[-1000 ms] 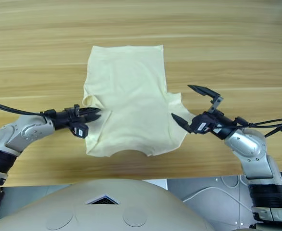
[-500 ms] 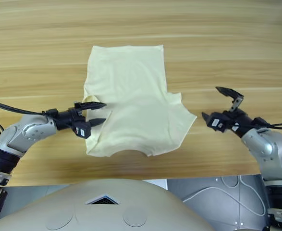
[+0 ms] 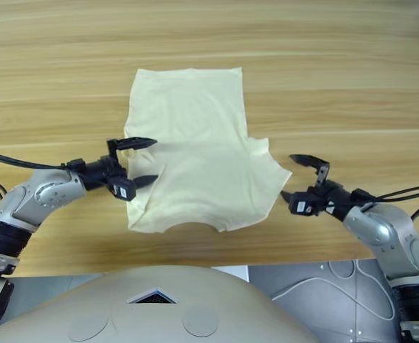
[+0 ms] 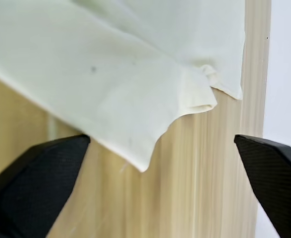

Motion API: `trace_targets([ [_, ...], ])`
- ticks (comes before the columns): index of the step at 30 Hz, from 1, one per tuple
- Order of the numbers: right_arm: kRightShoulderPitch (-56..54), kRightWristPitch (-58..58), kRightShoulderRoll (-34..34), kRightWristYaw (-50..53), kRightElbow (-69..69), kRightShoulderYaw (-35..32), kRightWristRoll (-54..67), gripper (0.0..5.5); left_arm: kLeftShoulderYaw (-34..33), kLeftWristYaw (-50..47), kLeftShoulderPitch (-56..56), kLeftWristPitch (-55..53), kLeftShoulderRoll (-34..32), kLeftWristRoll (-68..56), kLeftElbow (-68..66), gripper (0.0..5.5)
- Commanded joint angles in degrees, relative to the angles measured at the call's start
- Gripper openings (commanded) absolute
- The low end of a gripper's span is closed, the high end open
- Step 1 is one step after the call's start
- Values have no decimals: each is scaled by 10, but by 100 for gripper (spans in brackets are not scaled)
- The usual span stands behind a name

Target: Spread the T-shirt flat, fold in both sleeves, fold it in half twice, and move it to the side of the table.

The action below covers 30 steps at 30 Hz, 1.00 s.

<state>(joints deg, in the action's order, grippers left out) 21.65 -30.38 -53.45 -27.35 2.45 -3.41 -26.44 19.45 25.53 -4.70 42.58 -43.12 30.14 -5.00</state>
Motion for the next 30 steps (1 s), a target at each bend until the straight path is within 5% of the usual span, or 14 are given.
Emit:
trace_targets([
  [1,-25,30,6,-5,-43,33,-34,521,-6,-5,-4,6,-6,10,3,540],
  [30,-55,38,-2,23,-76,70,-35,2,-5,-22,-8,15,5,9,5,540],
])
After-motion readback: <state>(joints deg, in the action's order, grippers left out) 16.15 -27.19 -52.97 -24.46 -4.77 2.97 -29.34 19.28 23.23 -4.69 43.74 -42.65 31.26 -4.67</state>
